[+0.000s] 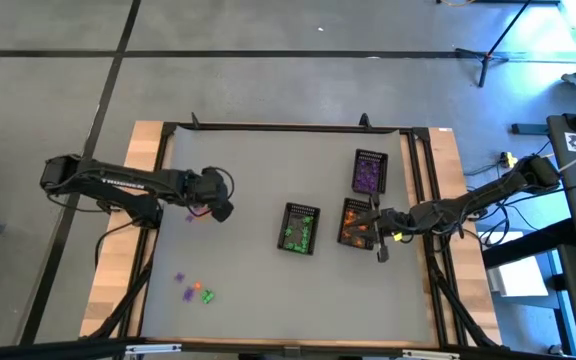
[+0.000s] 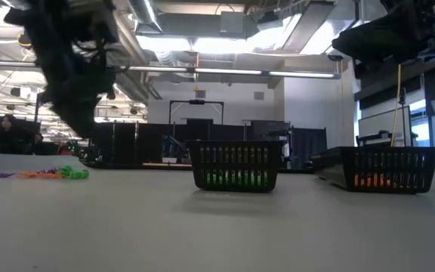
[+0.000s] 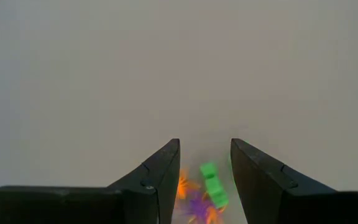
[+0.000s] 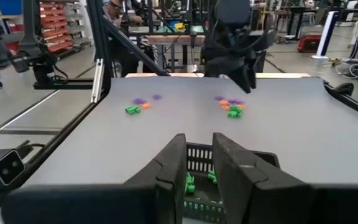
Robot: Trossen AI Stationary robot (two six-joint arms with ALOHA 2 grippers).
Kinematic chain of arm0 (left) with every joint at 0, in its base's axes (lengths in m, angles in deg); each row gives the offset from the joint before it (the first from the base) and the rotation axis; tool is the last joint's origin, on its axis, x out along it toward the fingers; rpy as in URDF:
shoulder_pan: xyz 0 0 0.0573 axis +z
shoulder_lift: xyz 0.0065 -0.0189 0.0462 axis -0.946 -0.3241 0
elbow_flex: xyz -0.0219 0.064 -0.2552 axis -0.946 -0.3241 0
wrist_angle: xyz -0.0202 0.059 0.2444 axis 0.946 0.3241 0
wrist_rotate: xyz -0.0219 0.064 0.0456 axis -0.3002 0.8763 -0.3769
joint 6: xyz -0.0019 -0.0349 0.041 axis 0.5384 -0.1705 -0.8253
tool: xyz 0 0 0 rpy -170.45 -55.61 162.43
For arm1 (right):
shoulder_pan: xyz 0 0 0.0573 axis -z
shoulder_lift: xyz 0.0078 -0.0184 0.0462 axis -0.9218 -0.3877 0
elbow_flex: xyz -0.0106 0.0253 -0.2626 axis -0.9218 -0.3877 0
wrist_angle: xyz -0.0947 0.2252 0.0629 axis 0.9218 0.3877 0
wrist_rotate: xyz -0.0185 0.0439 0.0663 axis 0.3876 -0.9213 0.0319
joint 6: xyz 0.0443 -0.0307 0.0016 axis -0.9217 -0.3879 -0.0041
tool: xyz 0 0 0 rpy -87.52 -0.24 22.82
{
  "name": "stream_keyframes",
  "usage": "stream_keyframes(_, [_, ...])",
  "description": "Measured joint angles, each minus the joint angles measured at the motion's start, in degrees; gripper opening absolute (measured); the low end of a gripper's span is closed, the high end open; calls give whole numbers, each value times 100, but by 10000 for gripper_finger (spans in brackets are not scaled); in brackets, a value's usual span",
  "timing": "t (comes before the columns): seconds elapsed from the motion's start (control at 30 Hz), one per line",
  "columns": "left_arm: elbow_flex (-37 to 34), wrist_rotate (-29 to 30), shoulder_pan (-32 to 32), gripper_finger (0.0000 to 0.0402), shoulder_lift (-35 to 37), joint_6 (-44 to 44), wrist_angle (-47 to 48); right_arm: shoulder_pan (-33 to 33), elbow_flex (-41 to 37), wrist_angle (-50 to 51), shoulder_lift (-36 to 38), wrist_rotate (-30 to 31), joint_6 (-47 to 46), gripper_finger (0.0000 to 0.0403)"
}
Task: Sort Halloween decoration
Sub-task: Put the green skeleton toy into the bottom left bin
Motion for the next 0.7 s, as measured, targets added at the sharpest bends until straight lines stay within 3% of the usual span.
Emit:
stream_keyframes(0.27, [-838,-663,2,135,14,469,-671,0,0,-38,0,137,-35,76])
stream_keyframes(0.43, [-932,-778,2,135,14,452,-1106,0,0,-37,0,290,-38,76])
stream_keyframes(0.7, [-932,-743,2,135,9,500,-970,0,0,-33,0,336,-43,76])
